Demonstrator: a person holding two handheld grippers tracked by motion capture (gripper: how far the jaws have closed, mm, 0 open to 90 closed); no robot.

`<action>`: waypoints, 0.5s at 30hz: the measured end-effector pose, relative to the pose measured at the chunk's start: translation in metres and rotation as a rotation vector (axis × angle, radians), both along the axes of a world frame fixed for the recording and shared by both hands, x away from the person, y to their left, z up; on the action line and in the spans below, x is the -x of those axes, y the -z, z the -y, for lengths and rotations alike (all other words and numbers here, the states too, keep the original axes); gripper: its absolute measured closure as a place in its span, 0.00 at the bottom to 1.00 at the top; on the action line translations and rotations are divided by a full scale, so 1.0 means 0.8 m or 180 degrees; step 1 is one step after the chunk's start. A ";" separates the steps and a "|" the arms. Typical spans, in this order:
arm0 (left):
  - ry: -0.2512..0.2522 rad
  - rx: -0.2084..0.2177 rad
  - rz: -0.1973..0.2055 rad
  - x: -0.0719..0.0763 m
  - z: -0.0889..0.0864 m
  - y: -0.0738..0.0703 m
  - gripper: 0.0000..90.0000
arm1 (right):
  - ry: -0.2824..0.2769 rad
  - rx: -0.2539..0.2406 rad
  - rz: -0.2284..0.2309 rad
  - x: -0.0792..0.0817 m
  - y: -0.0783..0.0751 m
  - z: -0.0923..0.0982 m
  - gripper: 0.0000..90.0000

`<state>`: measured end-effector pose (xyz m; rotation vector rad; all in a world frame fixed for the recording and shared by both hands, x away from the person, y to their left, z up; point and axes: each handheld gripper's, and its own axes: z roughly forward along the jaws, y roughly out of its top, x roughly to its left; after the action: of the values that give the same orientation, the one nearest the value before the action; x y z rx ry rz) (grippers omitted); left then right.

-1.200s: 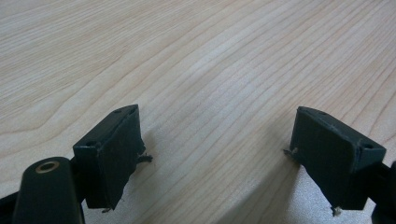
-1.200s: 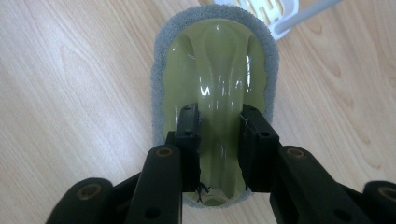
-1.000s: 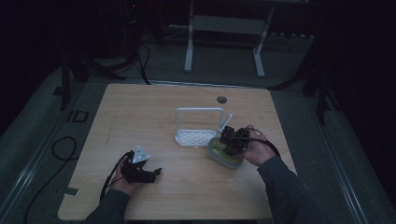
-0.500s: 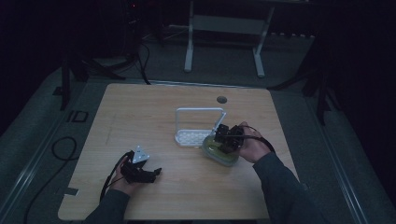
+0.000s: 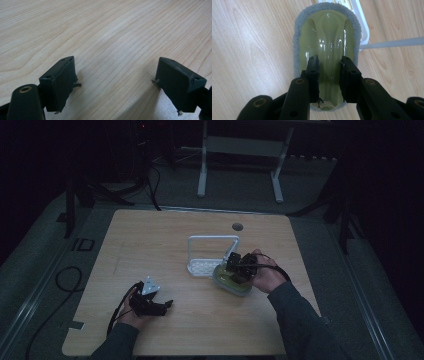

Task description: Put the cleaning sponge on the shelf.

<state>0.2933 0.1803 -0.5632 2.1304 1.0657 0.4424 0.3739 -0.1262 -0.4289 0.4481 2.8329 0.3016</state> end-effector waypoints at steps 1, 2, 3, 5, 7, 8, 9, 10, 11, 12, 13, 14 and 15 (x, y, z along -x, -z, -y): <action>0.0000 0.0000 -0.0001 0.000 0.000 0.000 0.19 | -0.0008 -0.0002 0.0012 0.000 0.000 -0.002 0.80; 0.0001 -0.0001 0.0000 0.000 0.000 0.000 0.19 | -0.0018 0.0009 0.0015 0.000 -0.001 -0.003 0.80; 0.0001 -0.0001 0.0000 0.000 0.000 0.000 0.19 | -0.0046 0.0007 0.0025 0.000 -0.002 -0.004 0.80; 0.0003 -0.0004 0.0002 0.000 0.000 0.000 0.19 | -0.0058 0.0009 0.0032 0.000 -0.004 -0.008 0.80; 0.0003 -0.0003 0.0002 0.000 0.000 0.000 0.19 | -0.0076 0.0014 0.0041 0.001 -0.005 -0.011 0.80; 0.0003 -0.0004 0.0003 0.000 0.000 0.000 0.19 | -0.0080 0.0010 0.0041 0.001 -0.005 -0.013 0.80; 0.0004 -0.0005 0.0002 0.000 0.000 0.000 0.19 | -0.0105 0.0018 0.0048 0.001 -0.006 -0.014 0.80; 0.0004 -0.0004 0.0002 0.000 0.000 0.000 0.19 | -0.0099 0.0018 0.0051 0.001 -0.006 -0.016 0.80; 0.0004 -0.0004 0.0002 0.000 0.000 0.000 0.19 | -0.0099 0.0018 0.0051 0.001 -0.006 -0.016 0.80; 0.0004 -0.0004 0.0002 0.000 0.000 0.000 0.19 | -0.0116 0.0021 0.0059 0.001 -0.007 -0.017 0.80; 0.0004 -0.0004 0.0002 0.000 0.000 0.000 0.19 | -0.0116 0.0021 0.0059 0.001 -0.007 -0.017 0.80; 0.0004 -0.0003 0.0002 0.000 0.000 0.000 0.19 | -0.0138 0.0006 0.0068 0.001 -0.009 -0.021 0.80; 0.0004 -0.0003 0.0002 0.000 0.000 0.000 0.19 | -0.0143 -0.0001 0.0069 0.001 -0.008 -0.023 0.80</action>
<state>0.2934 0.1804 -0.5631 2.1317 1.0639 0.4430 0.3733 -0.1082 -0.4222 0.3793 2.8250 0.3140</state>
